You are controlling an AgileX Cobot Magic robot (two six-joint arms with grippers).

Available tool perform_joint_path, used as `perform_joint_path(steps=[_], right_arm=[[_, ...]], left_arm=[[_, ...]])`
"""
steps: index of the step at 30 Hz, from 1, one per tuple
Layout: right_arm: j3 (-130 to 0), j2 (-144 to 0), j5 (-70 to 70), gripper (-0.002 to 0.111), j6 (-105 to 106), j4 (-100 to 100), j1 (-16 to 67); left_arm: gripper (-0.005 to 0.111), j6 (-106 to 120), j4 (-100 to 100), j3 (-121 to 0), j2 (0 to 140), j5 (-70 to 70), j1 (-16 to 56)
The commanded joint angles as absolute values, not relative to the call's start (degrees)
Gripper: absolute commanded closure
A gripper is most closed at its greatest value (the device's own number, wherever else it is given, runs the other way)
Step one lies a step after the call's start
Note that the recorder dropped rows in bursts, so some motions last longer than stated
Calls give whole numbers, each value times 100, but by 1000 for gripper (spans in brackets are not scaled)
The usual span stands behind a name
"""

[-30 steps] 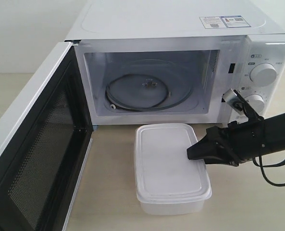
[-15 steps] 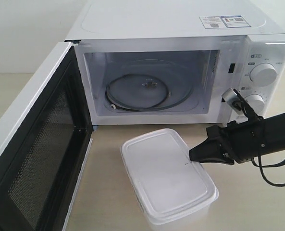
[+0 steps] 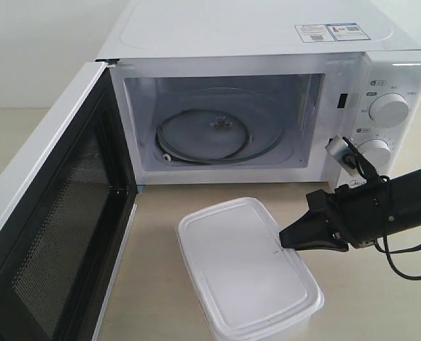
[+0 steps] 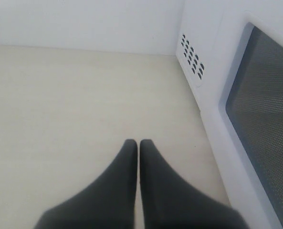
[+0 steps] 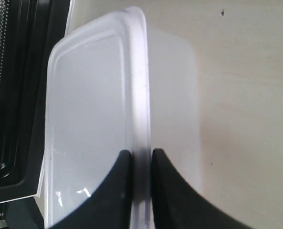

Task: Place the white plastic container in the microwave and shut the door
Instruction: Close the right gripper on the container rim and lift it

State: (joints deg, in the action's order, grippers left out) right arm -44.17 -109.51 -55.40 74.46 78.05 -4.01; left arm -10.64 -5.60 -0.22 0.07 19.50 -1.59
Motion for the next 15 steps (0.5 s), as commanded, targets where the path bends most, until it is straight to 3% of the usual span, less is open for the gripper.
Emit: perform_joint_path(steps=[1, 15], right_arm=[[-4413, -10913, -5472, 109, 7249, 7531, -400], [-4413, -9953, -5185, 109, 6193, 6724, -400]], left_arm=[[103, -1051, -542, 0, 0, 1933, -168], [103, -1051, -542, 0, 0, 1933, -168]])
